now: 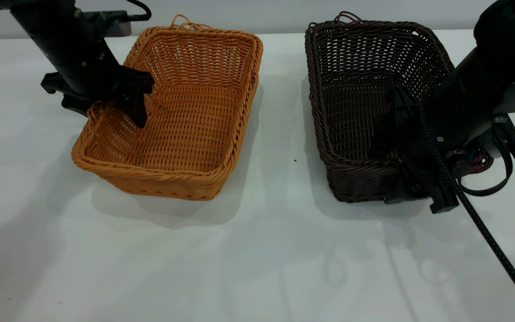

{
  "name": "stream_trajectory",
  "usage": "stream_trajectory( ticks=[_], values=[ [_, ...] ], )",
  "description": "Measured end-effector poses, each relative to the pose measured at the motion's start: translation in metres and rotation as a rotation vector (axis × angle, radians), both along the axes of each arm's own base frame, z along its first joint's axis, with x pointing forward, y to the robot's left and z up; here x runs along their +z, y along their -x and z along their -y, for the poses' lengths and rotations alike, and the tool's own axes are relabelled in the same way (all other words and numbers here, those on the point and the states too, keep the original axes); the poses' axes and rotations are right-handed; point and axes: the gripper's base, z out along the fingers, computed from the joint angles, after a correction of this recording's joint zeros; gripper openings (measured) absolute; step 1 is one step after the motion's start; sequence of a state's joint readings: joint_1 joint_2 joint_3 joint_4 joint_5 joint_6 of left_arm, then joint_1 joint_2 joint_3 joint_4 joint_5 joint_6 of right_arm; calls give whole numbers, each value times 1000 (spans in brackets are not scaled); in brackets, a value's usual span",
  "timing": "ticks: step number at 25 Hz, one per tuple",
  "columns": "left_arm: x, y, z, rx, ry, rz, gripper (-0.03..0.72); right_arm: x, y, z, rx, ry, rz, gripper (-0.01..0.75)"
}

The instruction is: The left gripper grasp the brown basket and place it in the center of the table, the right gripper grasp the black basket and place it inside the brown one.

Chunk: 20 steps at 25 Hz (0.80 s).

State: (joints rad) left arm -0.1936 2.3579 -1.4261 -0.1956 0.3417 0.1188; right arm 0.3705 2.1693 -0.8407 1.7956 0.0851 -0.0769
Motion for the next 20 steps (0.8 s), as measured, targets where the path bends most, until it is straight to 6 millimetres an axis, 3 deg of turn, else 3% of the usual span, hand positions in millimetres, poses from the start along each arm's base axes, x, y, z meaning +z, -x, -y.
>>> stream_trajectory(
  ticks=[2, 6, 10, 14, 20],
  values=[
    [0, 0, 0, -4, -1, -1, 417, 0, 0, 0, 3, 3, 1, 426],
    [0, 0, 0, -20, -5, 1, 239, 0, 0, 0, 3, 3, 1, 225],
    [1, 0, 0, -16, -2, 0, 91, 0, 0, 1, -13, 3, 0, 99],
    [4, -2, 1, -27, -1, 4, 76, 4, -2, 0, -17, -12, 9, 91],
    [5, -2, 0, -254, -70, 12, 76, 41, -21, 18, 57, -5, 147, 91]
  ],
)
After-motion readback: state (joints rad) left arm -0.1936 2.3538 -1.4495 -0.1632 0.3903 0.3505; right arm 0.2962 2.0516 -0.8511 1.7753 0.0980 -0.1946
